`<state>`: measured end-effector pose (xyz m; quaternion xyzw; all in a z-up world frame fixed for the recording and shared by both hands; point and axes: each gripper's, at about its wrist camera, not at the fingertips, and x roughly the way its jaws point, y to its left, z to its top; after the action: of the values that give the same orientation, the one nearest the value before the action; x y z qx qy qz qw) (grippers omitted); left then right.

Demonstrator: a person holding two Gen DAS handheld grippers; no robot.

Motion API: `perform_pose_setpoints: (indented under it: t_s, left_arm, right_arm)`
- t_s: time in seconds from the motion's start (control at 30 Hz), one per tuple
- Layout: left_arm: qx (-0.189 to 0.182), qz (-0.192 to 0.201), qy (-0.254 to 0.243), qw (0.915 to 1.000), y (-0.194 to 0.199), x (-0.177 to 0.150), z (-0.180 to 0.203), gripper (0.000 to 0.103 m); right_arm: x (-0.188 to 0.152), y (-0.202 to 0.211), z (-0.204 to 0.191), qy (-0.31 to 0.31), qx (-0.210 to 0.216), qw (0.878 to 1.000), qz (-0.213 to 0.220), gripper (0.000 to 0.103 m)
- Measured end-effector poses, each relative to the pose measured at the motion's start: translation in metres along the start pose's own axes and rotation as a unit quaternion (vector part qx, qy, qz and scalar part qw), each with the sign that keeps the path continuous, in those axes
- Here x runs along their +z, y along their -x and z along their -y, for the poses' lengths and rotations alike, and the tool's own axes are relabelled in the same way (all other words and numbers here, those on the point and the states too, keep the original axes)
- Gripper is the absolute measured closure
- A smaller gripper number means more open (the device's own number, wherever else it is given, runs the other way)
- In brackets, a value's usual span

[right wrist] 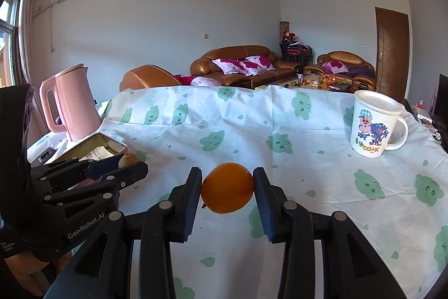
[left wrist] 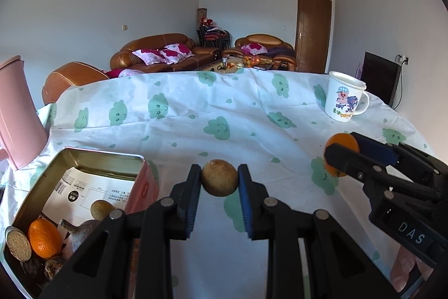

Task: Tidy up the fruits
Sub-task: 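Lift the brown fruit with the left tool while the right tool holds the mandarin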

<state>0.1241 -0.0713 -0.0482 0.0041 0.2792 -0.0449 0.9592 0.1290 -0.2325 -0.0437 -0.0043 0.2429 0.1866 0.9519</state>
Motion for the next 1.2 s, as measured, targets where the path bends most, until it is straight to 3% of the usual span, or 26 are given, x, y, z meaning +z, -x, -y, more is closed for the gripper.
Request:
perform_pose_setpoints:
  t_s: [1.2]
  left_arm:
    - [0.03, 0.053, 0.018, 0.998, 0.045, -0.015, -0.029, 0.075]
  right_arm:
    - [-0.008, 0.016, -0.051, 0.022, 0.034, 0.999, 0.028, 0.063]
